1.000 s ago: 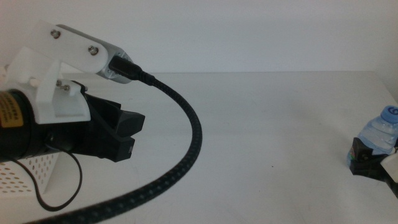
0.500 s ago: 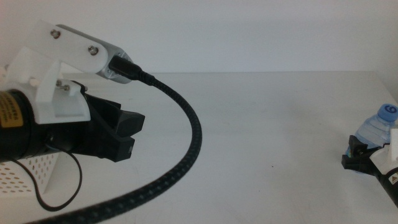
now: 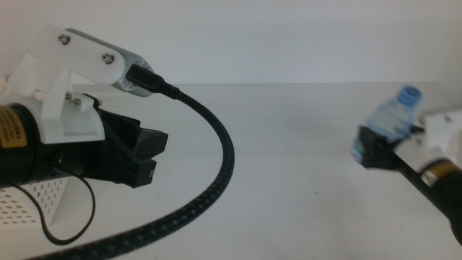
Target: Use arms to grab the bottles and put them into the dustbin to the left of the table.
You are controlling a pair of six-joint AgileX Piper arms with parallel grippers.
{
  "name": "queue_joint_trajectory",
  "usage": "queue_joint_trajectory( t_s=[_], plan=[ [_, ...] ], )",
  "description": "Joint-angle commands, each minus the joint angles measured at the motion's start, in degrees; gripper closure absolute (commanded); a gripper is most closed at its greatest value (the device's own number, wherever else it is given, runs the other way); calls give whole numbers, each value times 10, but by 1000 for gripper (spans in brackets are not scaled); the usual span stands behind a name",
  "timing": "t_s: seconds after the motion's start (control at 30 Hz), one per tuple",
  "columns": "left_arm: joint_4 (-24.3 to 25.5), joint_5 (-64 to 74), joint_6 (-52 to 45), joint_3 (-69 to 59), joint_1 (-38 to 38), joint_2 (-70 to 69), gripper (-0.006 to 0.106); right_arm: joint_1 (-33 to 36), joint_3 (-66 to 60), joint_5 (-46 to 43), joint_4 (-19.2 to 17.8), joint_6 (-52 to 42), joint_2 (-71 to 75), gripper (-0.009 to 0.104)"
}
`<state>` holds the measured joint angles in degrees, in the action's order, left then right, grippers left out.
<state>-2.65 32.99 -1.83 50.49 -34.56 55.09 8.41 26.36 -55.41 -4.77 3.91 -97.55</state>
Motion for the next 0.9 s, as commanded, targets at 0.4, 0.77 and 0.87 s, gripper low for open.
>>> queue_joint_trajectory(
  t_s=[0.4,0.77,0.87],
  plan=[
    [-2,-38,6,15,-1,-9,60,164,297,141,-128,78,-36,95],
    [-2,-38,6,15,-1,-9,60,237,470,172,-134,89,-162,95],
    [-2,-38,6,15,-1,-9,60,250,503,174,-136,89,-195,95]
  ],
)
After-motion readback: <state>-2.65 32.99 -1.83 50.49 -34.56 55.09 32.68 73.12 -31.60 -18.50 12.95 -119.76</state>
